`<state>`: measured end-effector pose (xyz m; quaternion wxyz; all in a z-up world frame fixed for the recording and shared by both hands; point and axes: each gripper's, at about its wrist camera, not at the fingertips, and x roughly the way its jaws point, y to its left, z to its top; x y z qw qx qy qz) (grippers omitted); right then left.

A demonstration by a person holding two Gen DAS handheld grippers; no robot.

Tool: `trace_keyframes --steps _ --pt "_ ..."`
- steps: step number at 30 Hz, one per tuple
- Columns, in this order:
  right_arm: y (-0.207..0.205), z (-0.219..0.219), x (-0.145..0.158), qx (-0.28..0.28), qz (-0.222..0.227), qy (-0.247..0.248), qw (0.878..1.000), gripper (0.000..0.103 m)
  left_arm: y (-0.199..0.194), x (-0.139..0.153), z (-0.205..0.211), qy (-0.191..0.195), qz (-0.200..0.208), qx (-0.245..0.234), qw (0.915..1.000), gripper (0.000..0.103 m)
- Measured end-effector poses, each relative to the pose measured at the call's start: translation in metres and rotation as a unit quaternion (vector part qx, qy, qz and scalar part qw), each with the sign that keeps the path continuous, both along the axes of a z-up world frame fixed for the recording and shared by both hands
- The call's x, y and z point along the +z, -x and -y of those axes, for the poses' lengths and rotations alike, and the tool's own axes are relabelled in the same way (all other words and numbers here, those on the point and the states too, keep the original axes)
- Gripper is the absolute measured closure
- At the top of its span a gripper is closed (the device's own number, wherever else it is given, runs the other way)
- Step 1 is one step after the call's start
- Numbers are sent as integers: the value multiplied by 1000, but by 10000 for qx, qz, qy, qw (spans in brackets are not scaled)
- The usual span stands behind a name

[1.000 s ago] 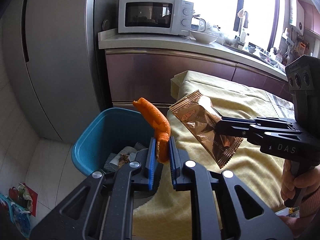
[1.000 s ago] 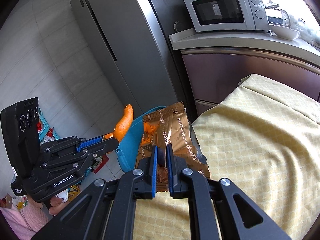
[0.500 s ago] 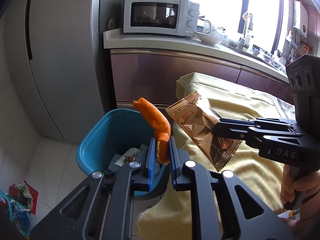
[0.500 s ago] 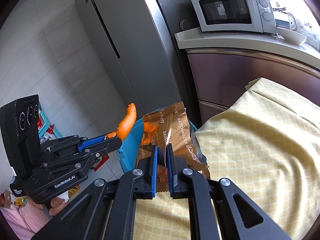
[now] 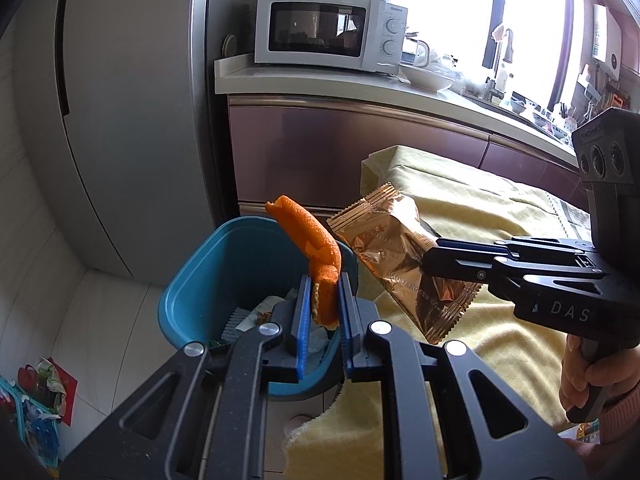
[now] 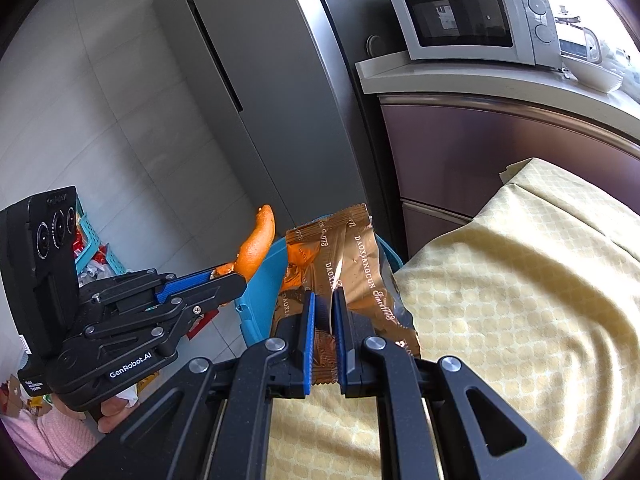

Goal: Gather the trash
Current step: 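Carry the orange peel and brown wrapper over to the teal bin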

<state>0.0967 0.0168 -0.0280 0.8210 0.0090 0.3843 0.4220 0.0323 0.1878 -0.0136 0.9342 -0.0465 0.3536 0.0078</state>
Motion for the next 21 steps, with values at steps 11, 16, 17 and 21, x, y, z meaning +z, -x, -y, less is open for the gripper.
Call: trace_keyframes --steps 11,16,17,21 --pt "-1 -13 1 60 18 63 10000 95 0 -2 -7 37 -35 124 9999 90" --pt "-1 -20 0 102 22 103 9999 95 -1 -4 -11 39 -59 179 9998 90" --pt "-1 -21 0 112 24 111 9999 95 -2 -4 -11 43 -65 191 9998 90" --pt "-1 -28 -1 147 31 145 9998 95 -3 -5 -12 46 -82 226 9997 90"
